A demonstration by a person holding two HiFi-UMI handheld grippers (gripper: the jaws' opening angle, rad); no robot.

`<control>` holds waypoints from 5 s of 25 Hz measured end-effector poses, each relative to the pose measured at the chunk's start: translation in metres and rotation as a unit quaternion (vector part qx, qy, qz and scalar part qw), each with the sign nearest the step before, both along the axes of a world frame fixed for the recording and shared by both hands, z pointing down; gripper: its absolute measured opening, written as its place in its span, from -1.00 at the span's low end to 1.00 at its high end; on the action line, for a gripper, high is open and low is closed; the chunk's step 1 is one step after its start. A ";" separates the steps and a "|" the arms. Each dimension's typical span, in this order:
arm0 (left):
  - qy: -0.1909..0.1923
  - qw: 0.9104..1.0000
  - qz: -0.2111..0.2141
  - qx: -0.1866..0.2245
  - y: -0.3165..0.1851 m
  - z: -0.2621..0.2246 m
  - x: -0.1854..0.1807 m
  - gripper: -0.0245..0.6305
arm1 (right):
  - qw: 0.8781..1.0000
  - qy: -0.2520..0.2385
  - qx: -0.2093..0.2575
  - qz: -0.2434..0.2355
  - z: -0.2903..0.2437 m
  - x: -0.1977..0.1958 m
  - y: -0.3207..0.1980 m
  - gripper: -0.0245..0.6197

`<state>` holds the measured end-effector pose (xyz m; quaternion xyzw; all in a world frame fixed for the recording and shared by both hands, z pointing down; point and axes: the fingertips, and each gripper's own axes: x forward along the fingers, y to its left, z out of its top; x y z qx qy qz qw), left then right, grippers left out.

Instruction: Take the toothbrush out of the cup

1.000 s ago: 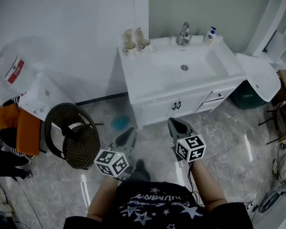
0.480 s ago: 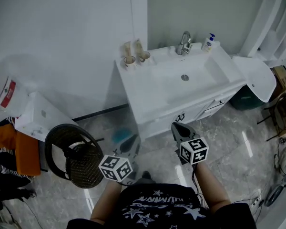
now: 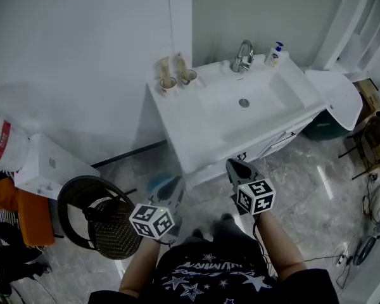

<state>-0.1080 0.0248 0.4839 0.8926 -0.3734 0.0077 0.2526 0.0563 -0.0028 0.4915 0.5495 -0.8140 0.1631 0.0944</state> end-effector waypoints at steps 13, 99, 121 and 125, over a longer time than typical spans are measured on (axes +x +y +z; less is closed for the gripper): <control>-0.022 0.997 -0.068 -0.002 -0.070 0.000 -0.014 -0.82 | 0.999 -0.014 0.002 -0.044 0.007 0.005 -0.089 -0.88; -0.084 0.951 -0.297 -0.038 -0.282 0.016 -0.022 -0.82 | 0.975 0.069 -0.008 -0.211 0.039 -0.051 -0.493 -0.78; -0.067 0.969 -0.236 -0.022 -0.263 -0.003 -0.036 -0.82 | 0.990 -0.020 0.054 -0.130 -0.059 -0.027 -0.460 -0.82; -0.058 0.972 -0.226 -0.016 -0.255 -0.007 -0.039 -0.82 | 0.990 -0.032 0.059 -0.125 -0.078 -0.021 -0.436 -0.82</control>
